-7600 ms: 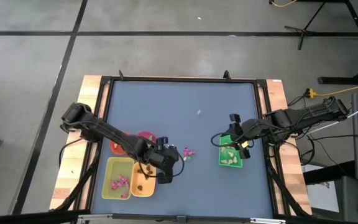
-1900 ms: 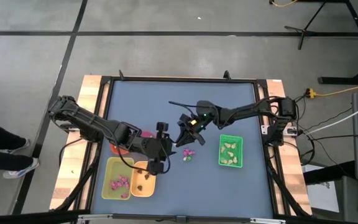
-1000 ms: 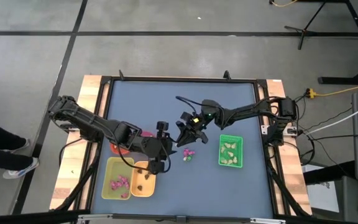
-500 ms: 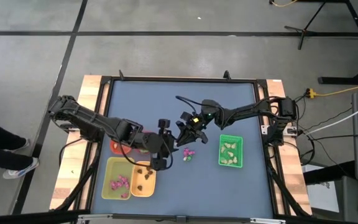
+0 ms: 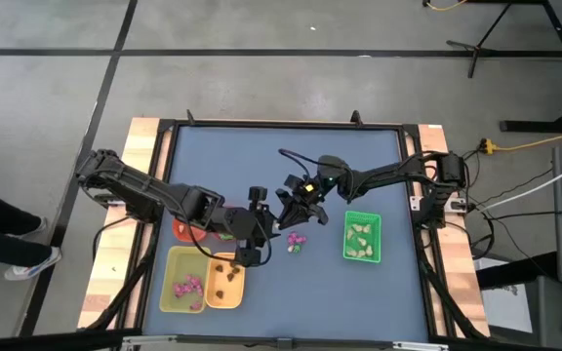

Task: Sort Halloween decoration
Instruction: Put the white skull toy into the orange bowl

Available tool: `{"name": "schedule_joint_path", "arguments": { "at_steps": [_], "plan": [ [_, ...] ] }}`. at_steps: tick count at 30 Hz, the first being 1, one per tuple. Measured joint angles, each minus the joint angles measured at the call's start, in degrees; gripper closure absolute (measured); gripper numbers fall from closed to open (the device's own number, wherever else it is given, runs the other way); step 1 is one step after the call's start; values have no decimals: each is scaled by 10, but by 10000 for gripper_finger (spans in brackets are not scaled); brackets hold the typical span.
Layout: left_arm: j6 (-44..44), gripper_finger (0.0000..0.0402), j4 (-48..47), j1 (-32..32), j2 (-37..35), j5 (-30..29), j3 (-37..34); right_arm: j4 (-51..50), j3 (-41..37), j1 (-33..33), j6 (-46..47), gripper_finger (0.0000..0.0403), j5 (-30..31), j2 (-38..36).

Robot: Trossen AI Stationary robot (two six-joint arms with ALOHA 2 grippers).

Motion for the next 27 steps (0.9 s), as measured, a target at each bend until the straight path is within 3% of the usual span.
{"name": "schedule_joint_path", "arguments": {
  "at_steps": [20, 27],
  "plan": [
    [1, 246, 0, 2, 0, -1, 0, 8, 0, 0, 4, 366, 0, 0],
    [18, 277, 0, 2, 0, -2, 0, 6, 0, 0, 4, 366, 0, 0]
  ]
}}
